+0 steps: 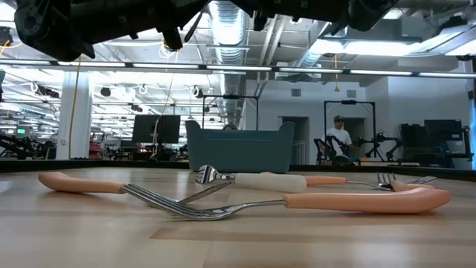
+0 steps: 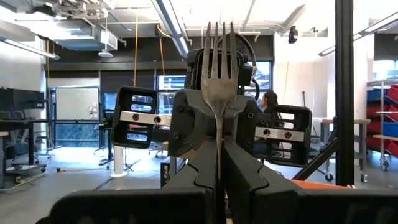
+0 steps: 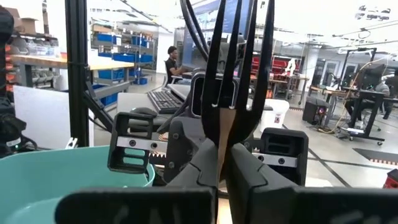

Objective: Sort silverware by color (type)
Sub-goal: Put the black fork into the blue bin

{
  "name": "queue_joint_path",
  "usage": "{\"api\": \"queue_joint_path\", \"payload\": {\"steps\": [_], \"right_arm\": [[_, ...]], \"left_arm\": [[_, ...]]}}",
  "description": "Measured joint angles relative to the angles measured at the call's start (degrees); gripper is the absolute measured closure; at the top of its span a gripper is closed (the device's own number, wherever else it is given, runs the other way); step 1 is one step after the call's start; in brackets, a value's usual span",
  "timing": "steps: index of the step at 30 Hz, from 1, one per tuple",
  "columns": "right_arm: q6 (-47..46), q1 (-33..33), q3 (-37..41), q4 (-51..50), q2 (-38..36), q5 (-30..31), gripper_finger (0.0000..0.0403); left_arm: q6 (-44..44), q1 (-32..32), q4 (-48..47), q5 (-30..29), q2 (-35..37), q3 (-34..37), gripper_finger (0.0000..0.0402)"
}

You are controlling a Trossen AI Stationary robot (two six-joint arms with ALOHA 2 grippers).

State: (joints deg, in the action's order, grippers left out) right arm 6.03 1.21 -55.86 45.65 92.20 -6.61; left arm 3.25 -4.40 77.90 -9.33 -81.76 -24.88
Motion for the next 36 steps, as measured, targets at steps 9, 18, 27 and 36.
{"api": "queue_joint_path", "payload": {"steps": [9,18,27,36], "right_arm": [[0.27,0.00,0.00,-0.02,0.00,0.27,0.0374],[0.69,0.04,0.00,0.08,0.00,0.72,0.0374],[0.61,0.10,0.00,-0.72,-0.64,1.61,0.0374],[0.39,0.91,-0.02,-11.73,-4.58,3.14,0.0374]], "left_arm": [[-1.46,0.00,-0.62,-0.16,0.02,0.00,0.0401],[-4.63,0.00,-4.88,-0.18,0.00,0.00,0.0314],[-4.52,-0.04,-8.21,-3.73,1.76,0.00,0.0206],[-5.61,-0.03,-23.05,-7.48,9.55,0.00,0.0187]]}}
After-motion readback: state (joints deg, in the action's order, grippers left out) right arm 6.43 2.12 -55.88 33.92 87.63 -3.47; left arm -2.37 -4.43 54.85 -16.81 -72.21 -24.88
